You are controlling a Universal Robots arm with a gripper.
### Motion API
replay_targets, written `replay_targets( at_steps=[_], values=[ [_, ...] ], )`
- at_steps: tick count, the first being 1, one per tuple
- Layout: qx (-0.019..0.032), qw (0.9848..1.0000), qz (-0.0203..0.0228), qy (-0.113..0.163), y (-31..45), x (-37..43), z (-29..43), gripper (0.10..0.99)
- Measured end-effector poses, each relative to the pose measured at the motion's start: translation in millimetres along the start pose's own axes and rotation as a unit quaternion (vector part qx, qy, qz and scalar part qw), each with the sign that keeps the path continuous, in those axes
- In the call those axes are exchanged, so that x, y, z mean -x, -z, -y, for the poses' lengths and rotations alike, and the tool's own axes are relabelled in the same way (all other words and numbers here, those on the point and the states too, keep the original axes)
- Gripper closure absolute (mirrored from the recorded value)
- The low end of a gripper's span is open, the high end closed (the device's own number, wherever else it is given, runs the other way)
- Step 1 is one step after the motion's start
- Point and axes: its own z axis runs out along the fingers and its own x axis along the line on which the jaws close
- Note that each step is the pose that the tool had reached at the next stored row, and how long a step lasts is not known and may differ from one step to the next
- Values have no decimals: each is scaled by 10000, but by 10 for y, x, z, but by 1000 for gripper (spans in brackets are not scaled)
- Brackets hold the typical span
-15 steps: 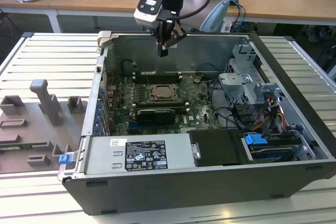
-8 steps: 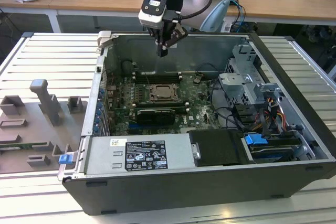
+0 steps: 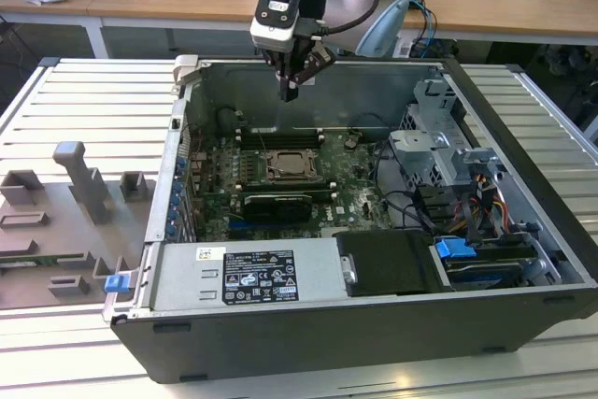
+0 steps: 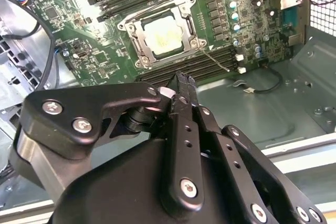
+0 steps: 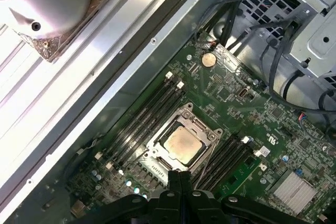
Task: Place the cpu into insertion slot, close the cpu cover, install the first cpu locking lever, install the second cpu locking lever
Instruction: 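Install the first cpu locking lever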
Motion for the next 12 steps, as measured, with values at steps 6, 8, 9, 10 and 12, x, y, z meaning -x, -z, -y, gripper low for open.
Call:
replay_targets(
  at_steps=[6,8,9,10,12],
  values=[
    [-4,9999,-6,154,0,0,0,980],
    [-5,9998,-8,213,0,0,0,980],
    [-6,9997,-9,233,0,0,0,980],
    [-7,9997,-10,263,0,0,0,980],
    [-8,9995,-12,322,0,0,0,980]
  ],
)
